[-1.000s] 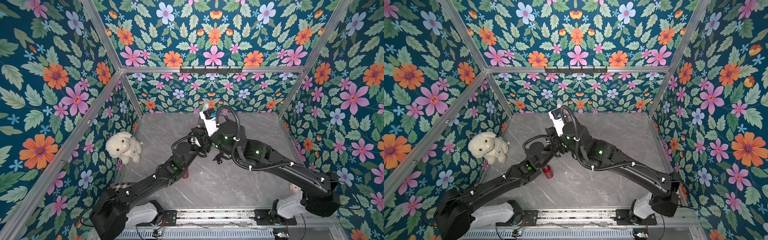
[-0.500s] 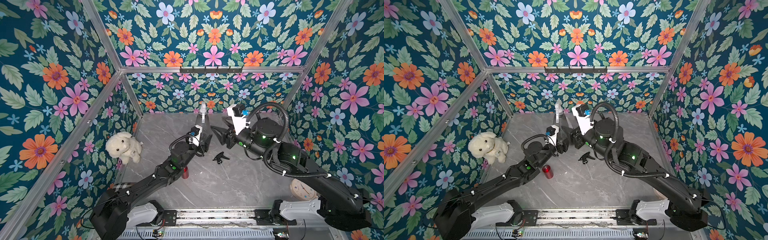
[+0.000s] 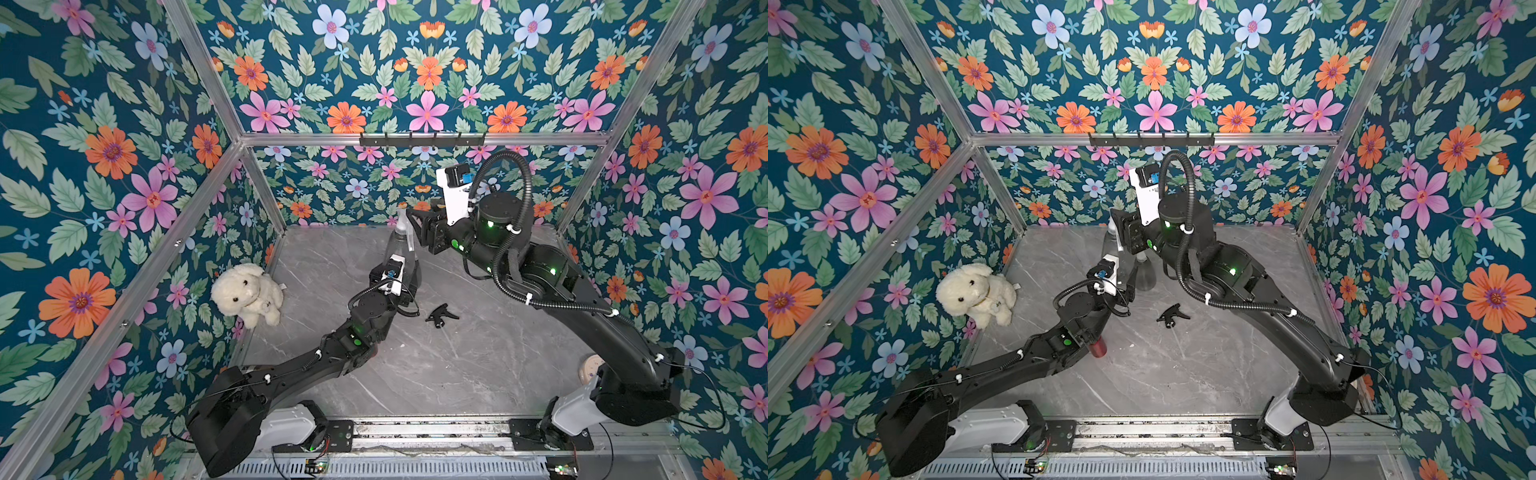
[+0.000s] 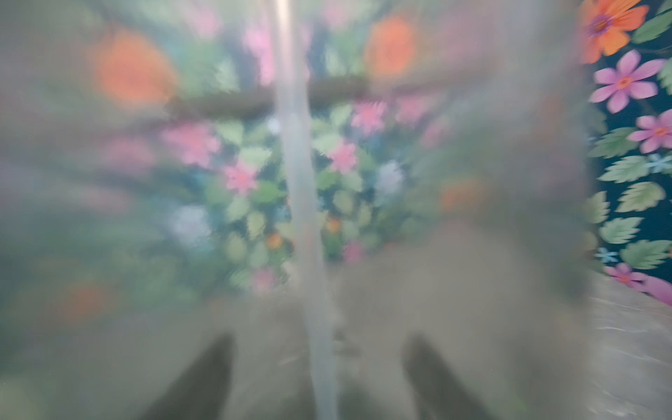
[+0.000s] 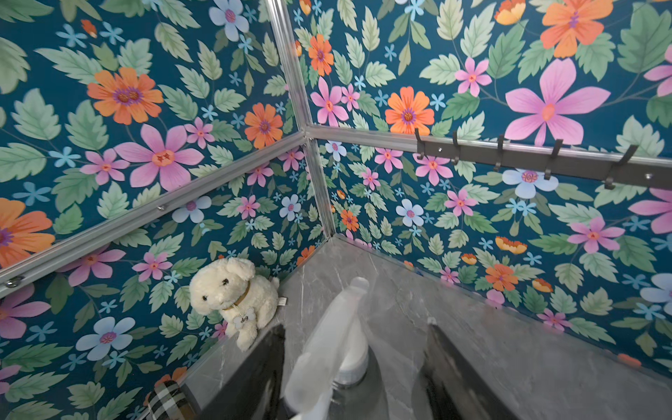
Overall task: Attach spray nozzles to spray bottles
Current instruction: Place the spray bottle at the center of the board.
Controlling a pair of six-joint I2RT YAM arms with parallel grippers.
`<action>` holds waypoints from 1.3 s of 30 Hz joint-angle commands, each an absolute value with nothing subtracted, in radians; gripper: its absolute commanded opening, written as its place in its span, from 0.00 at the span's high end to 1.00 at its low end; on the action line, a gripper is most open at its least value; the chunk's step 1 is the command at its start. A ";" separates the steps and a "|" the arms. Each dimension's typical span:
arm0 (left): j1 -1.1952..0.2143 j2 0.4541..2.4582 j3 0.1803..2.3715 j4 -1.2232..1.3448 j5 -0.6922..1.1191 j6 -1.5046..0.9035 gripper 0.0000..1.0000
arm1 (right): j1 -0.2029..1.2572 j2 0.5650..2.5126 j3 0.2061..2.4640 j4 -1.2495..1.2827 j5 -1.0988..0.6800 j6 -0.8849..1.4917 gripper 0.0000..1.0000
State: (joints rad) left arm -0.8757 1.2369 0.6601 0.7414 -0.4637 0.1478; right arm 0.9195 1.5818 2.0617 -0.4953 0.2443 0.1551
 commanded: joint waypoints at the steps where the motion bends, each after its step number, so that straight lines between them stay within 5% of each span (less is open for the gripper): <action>1: -0.895 1.259 0.655 0.840 -0.563 0.252 1.00 | 0.911 1.636 2.159 -0.622 0.174 0.179 0.44; 11: -0.933 1.330 0.642 0.958 -0.682 0.375 1.00 | 0.897 1.720 2.197 -0.737 0.106 0.231 0.46; 24: -0.945 1.368 0.621 1.022 -0.710 0.419 1.00 | 0.843 1.597 2.043 -0.642 0.041 0.251 0.40; 31: -0.945 1.382 0.630 1.025 -0.709 0.412 1.00 | 0.843 1.616 2.040 -0.662 0.009 0.255 0.51; 39: -0.948 1.378 0.632 1.014 -0.715 0.409 0.97 | 0.842 1.614 2.029 -0.648 0.036 0.247 0.85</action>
